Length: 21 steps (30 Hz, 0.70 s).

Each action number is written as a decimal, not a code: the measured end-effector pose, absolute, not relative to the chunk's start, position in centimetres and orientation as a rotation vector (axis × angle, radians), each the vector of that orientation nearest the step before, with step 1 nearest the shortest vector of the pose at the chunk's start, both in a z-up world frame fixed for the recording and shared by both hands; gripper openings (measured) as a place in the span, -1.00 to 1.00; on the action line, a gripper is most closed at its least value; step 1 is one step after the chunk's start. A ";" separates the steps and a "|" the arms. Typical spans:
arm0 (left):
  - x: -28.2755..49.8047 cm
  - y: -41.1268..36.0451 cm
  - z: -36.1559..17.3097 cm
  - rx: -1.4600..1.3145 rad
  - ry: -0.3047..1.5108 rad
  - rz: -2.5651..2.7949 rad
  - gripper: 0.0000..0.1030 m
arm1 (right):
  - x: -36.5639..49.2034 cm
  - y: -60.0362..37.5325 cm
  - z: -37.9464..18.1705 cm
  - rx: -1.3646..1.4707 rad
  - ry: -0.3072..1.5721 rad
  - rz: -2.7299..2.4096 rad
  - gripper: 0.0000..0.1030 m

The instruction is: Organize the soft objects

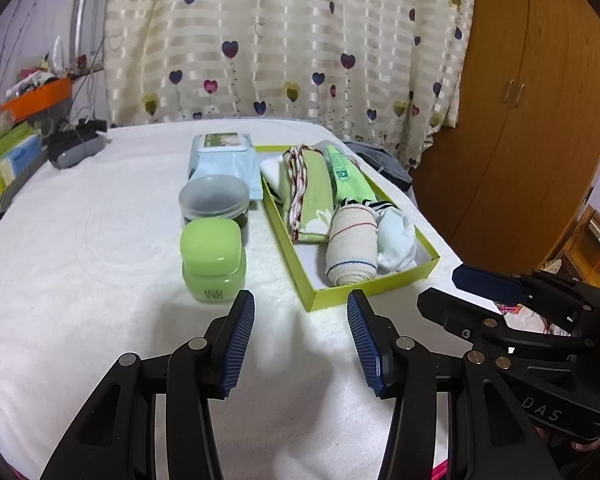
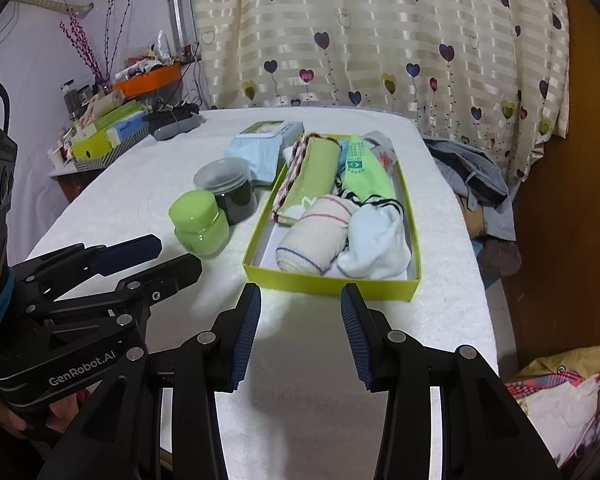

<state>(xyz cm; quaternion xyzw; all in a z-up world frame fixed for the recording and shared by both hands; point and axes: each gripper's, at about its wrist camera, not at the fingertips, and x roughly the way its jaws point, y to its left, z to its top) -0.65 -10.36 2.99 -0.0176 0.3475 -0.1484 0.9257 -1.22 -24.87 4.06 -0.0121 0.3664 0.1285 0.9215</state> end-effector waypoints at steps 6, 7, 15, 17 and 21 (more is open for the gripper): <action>-0.5 -10.5 2.8 -0.024 0.719 -0.293 -0.08 | -1.2 -25.0 3.7 -0.016 0.762 0.255 -0.16; -0.4 -10.6 2.8 -0.023 0.722 -0.293 -0.08 | -1.1 -25.0 3.7 -0.015 0.763 0.254 -0.16; 0.1 -11.3 2.1 -0.008 0.748 -0.292 -0.08 | -0.6 -25.6 2.8 -0.003 0.782 0.260 -0.16; 0.2 -11.3 2.0 -0.004 0.748 -0.279 -0.08 | -0.5 -25.7 2.6 0.000 0.788 0.262 -0.16; 0.5 -11.2 1.6 -0.003 0.763 -0.273 -0.08 | -0.2 -25.6 2.2 0.001 0.798 0.268 -0.16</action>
